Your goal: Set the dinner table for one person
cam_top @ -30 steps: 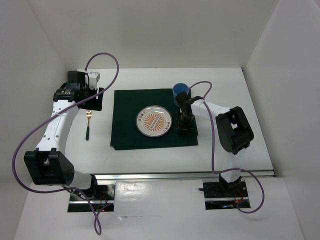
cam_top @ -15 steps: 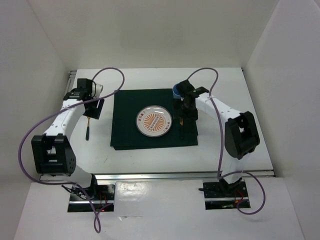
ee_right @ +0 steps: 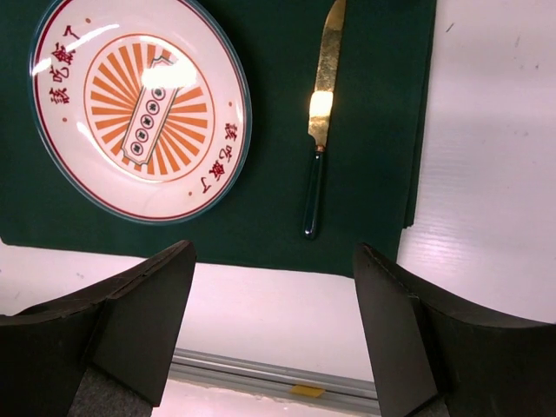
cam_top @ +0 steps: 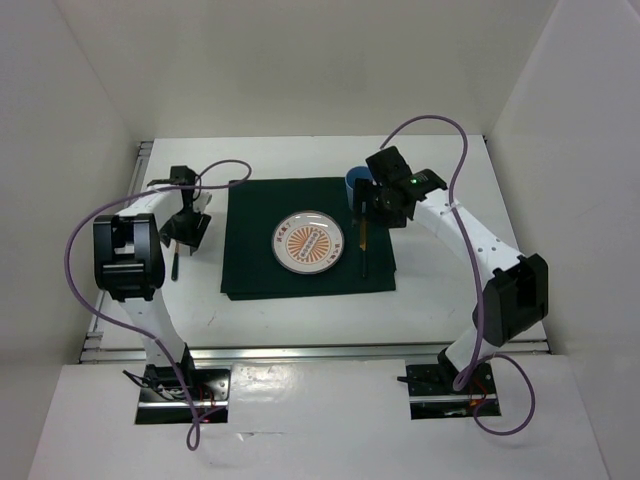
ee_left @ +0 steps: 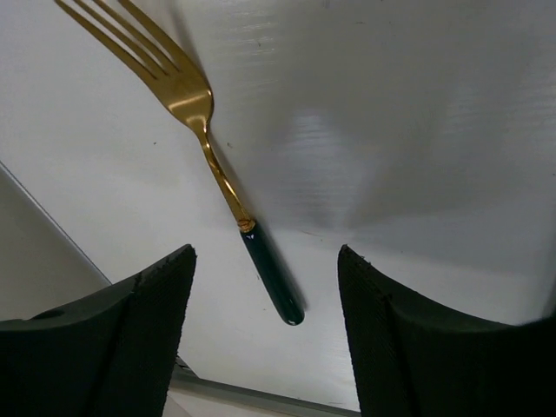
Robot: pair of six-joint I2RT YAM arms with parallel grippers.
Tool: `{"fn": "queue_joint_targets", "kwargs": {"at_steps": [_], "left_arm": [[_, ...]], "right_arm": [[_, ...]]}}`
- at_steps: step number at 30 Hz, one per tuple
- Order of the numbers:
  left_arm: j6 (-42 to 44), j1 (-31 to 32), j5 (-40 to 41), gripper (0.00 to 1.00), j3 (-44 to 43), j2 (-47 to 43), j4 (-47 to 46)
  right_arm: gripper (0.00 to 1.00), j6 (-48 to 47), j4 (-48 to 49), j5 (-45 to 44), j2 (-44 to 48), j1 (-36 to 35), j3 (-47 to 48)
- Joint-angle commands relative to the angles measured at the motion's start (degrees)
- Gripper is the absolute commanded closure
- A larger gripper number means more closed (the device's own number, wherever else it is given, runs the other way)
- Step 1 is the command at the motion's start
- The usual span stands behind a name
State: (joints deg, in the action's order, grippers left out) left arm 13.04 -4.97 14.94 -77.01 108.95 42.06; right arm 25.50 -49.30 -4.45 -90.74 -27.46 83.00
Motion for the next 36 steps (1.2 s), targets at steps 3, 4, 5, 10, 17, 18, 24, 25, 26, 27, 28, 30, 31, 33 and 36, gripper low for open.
{"fn": "queue_joint_targets", "kwargs": {"at_steps": [3, 4, 5, 10, 17, 18, 24, 25, 26, 27, 28, 30, 31, 33, 36], "left_arm": [[-1.9, -1.4, -1.9, 0.34, -1.5, 3.1, 2.2], [-1.9, -1.4, -1.9, 0.39, -1.5, 4.3, 2.8], [-2.6, -2.0, -1.9, 0.4, -1.5, 4.9, 2.8], [-3.1, -3.3, -4.8, 0.42, 0.0, 4.2, 4.1], [-2.6, -4.4, -8.2, 0.77, -1.5, 6.7, 5.4], [-2.6, -5.0, -9.6, 0.85, -2.0, 6.7, 5.9], [-3.7, -5.7, -14.8, 1.0, -3.7, 5.1, 8.0], [-5.0, -6.3, -17.0, 1.0, -4.5, 4.4, 8.6], [-5.9, -6.3, -18.2, 1.0, -5.6, 3.5, 10.2], [-7.0, -6.3, -19.6, 1.0, -6.8, 2.6, 11.2], [-9.3, -6.9, -22.8, 1.0, -9.9, 0.8, 12.3], [-11.6, -6.9, -27.1, 1.0, -13.5, -0.7, 15.7], [-14.9, -5.8, -28.3, 1.0, -17.3, -1.4, 16.5], [-17.2, -2.9, -26.0, 1.0, -19.7, -4.0, 16.5], [-21.7, 4.9, -19.9, 1.0, -20.3, -6.5, 15.6]], "right_arm": [[0.19, -0.6, 0.3, -2.1, 3.3, -0.4, -0.6], [0.19, -0.6, 0.3, -2.1, 3.3, -0.4, -0.6], [0.19, -1.1, 0.3, -2.1, 3.3, -0.4, -0.6], [0.19, -1.2, 0.3, -2.1, 3.3, -0.4, 0.0], [0.19, -1.2, 1.3, -2.1, 3.3, -0.4, 0.6], [0.19, -1.2, 0.8, -2.1, 3.3, -0.4, 0.6], [0.19, -1.2, 0.8, -2.7, 4.5, -0.4, 0.5], [0.19, -1.2, 0.8, -2.7, 4.5, -0.4, 0.5], [0.19, -1.2, 0.8, -2.7, 4.5, -0.4, 0.0], [0.19, -1.2, 0.8, -2.7, 4.5, -0.4, 0.0], [0.19, -0.6, 0.3, -2.7, 4.5, -0.4, 0.0], [0.19, -0.6, 0.3, -2.1, 4.5, -0.4, 0.0], [0.19, -0.6, 0.3, -2.1, 4.5, -0.4, 0.0], [0.19, -0.6, 0.3, -2.1, 4.5, -0.4, 0.0], [0.19, -0.6, 0.3, -2.1, 4.5, -0.4, 0.0]]}}
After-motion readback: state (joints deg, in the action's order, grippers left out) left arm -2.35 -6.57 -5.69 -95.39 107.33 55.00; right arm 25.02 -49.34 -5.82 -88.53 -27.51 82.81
